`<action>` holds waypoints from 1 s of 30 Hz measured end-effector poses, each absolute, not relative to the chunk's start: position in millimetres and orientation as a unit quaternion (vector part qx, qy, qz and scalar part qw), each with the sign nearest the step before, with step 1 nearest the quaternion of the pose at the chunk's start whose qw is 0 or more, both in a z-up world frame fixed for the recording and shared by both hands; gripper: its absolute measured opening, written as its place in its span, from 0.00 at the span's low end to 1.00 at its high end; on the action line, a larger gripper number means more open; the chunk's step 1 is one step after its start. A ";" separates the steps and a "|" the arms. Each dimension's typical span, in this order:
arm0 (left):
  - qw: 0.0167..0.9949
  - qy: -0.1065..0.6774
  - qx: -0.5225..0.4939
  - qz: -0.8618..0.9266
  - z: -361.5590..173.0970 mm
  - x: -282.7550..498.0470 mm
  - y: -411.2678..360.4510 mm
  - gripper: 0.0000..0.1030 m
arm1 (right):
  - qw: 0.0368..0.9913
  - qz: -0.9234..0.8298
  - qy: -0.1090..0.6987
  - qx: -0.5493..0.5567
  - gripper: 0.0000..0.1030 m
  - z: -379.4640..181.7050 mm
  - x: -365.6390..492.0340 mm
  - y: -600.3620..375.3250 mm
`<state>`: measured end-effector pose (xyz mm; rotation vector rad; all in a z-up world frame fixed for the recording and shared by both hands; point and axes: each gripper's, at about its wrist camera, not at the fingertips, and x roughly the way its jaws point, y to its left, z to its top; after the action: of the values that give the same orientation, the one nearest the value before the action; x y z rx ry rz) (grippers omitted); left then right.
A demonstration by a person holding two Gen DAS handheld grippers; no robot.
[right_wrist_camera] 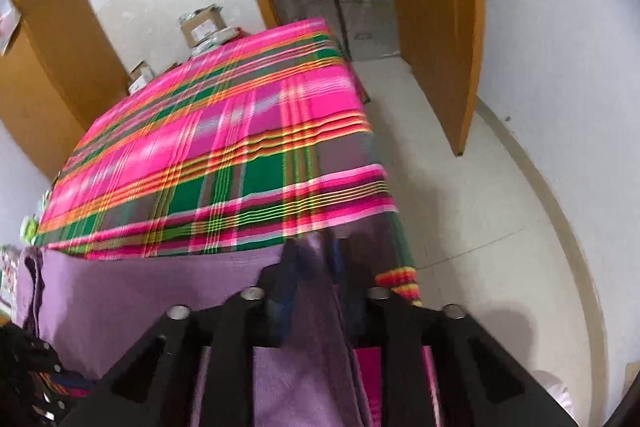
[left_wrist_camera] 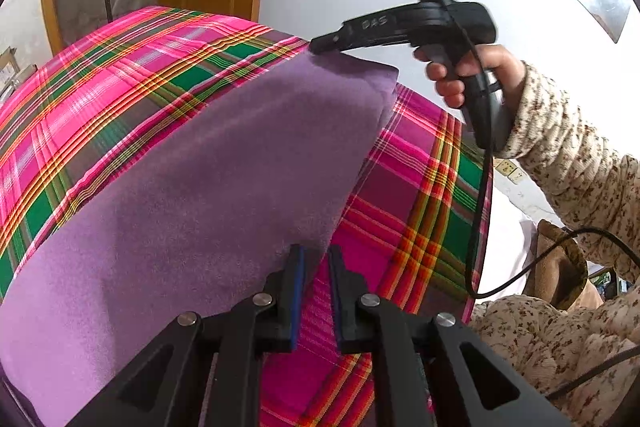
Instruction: Fold clothes
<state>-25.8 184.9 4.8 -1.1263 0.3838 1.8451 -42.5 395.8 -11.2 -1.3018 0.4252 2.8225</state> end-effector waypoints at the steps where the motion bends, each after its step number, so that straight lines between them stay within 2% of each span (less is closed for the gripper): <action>1: 0.454 0.157 -0.456 0.749 5.3 -25.2 184.8 0.11 | 0.004 0.902 0.145 -0.408 0.27 -6.8 -35.7 399.3; 3: 0.451 0.157 -0.453 0.753 7.3 -23.4 182.5 0.11 | 0.009 0.905 0.162 -0.394 0.31 -0.5 -21.2 405.7; 6: 0.444 0.151 -0.450 0.760 11.2 -21.9 176.2 0.11 | 0.016 0.900 0.208 -0.382 0.51 -0.5 5.1 416.8; 10: 0.433 0.141 -0.444 0.772 17.8 -19.7 168.0 0.11 | 0.032 0.890 0.246 -0.384 0.52 -11.9 33.8 423.1; 18: 0.405 0.120 -0.449 0.787 19.6 -23.0 154.1 0.11 | 0.025 0.881 0.268 -0.389 0.52 -24.2 42.3 410.0; 20: 0.400 0.119 -0.452 0.788 17.5 -22.8 151.4 0.11 | 0.034 0.881 0.265 -0.391 0.49 -26.3 40.7 405.0; 22: 0.400 0.116 -0.451 0.789 18.3 -22.2 148.4 0.11 | 0.038 0.880 0.260 -0.396 0.34 -27.7 40.0 401.4; 24: 0.400 0.112 -0.450 0.791 19.1 -21.6 145.3 0.11 | 0.042 0.879 0.253 -0.401 0.27 -28.3 38.5 397.6; 25: 0.398 0.110 -0.450 0.792 19.3 -21.8 143.3 0.11 | 0.044 0.879 0.251 -0.403 0.18 -28.4 38.0 396.0; 30: 0.391 0.092 -0.454 0.795 19.3 -25.6 133.2 0.11 | 0.043 0.891 0.221 -0.395 0.12 -20.6 34.4 383.8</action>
<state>-25.6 133.2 19.3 -1.1540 0.2339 2.0205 34.4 383.8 -20.6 -1.2065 0.6769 2.7241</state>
